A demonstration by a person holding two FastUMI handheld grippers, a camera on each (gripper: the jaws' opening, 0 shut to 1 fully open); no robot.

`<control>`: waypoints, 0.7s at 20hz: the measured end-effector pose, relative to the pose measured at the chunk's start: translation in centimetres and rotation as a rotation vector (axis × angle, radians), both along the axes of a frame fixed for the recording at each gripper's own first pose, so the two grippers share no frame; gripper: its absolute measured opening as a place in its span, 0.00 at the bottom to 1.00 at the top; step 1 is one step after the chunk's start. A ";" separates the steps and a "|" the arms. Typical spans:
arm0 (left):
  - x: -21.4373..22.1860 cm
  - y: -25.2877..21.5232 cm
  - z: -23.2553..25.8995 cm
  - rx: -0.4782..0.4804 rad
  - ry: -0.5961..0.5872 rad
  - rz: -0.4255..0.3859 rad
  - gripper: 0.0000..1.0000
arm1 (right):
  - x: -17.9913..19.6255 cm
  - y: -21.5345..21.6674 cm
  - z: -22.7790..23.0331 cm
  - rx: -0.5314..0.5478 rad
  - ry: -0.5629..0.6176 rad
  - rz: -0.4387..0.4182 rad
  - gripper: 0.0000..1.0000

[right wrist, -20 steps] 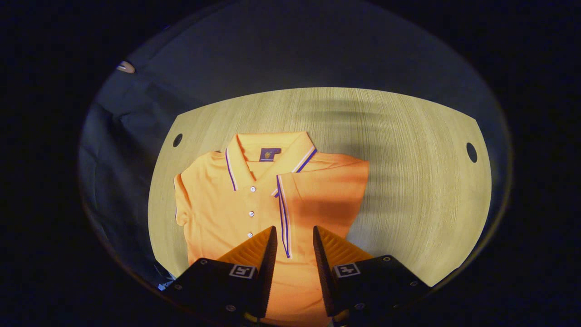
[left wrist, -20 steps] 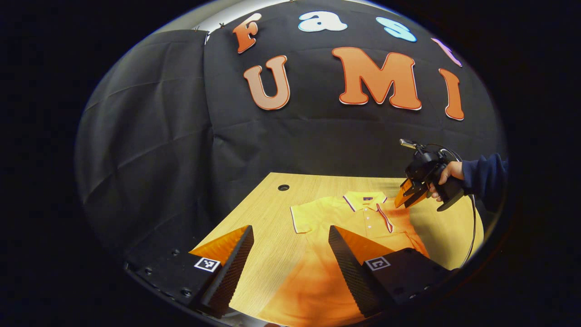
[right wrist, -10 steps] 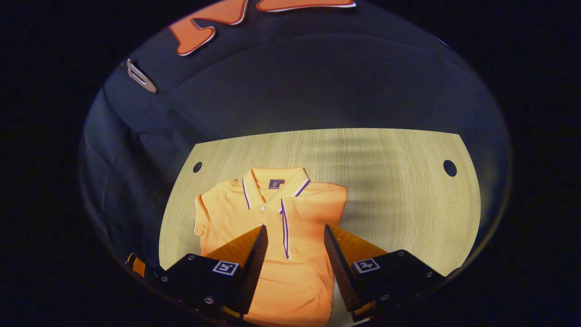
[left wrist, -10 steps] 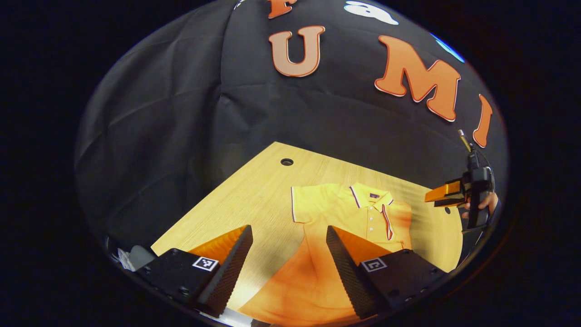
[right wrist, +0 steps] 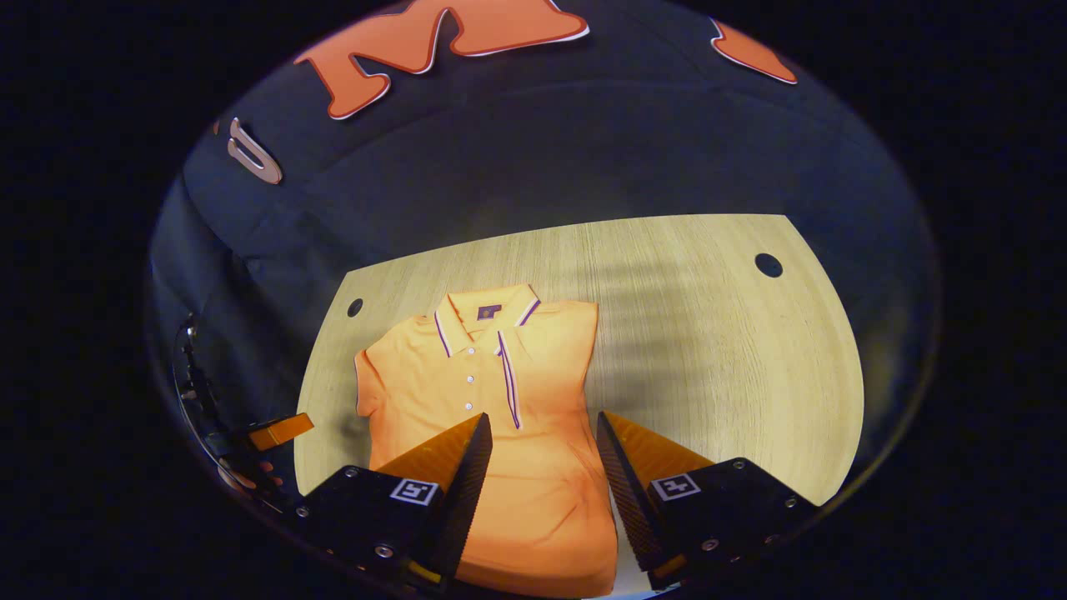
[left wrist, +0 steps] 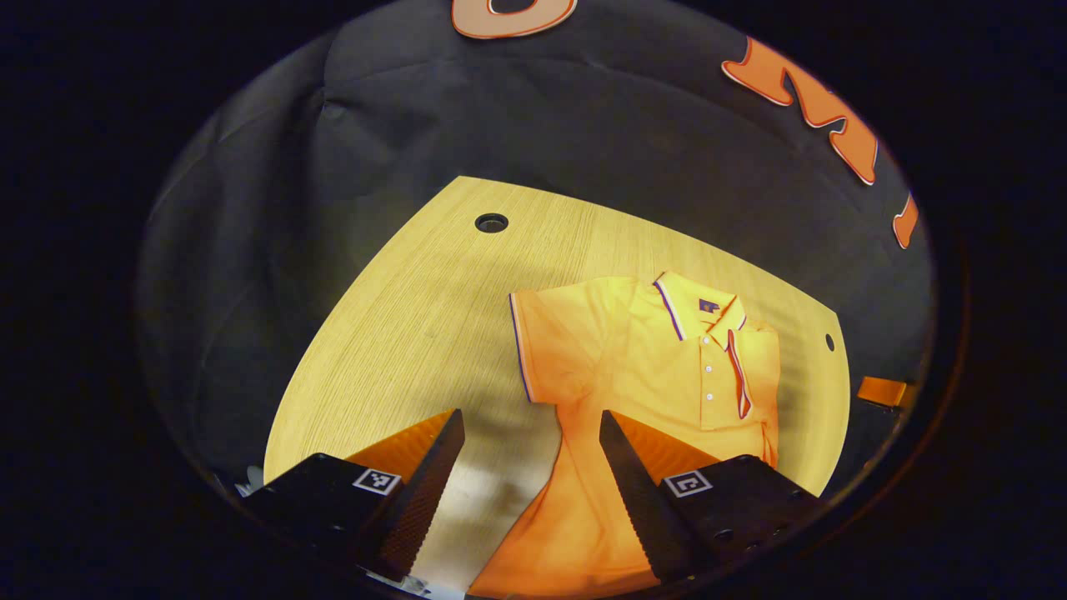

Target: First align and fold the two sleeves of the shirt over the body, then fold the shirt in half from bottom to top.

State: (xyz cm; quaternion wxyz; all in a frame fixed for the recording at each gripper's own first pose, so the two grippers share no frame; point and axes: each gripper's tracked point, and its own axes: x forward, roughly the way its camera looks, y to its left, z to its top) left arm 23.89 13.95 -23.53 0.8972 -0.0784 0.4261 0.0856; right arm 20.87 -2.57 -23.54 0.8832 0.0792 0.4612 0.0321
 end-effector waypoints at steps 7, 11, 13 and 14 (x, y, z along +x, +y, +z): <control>6.2 1.5 -4.7 -0.074 0.188 -0.051 0.98 | -5.7 0.1 0.1 -0.013 -0.003 -0.107 0.78; 8.9 0.9 -8.1 -0.058 0.273 -0.083 0.98 | -8.1 0.1 -0.4 -0.008 0.004 -0.165 0.78; 9.8 0.8 -9.1 -0.067 0.295 -0.075 0.98 | -9.5 0.0 -1.0 -0.005 0.014 -0.195 0.78; 10.4 0.8 -9.8 -0.070 0.305 -0.066 0.98 | -10.2 -0.2 -1.4 -0.004 0.020 -0.213 0.78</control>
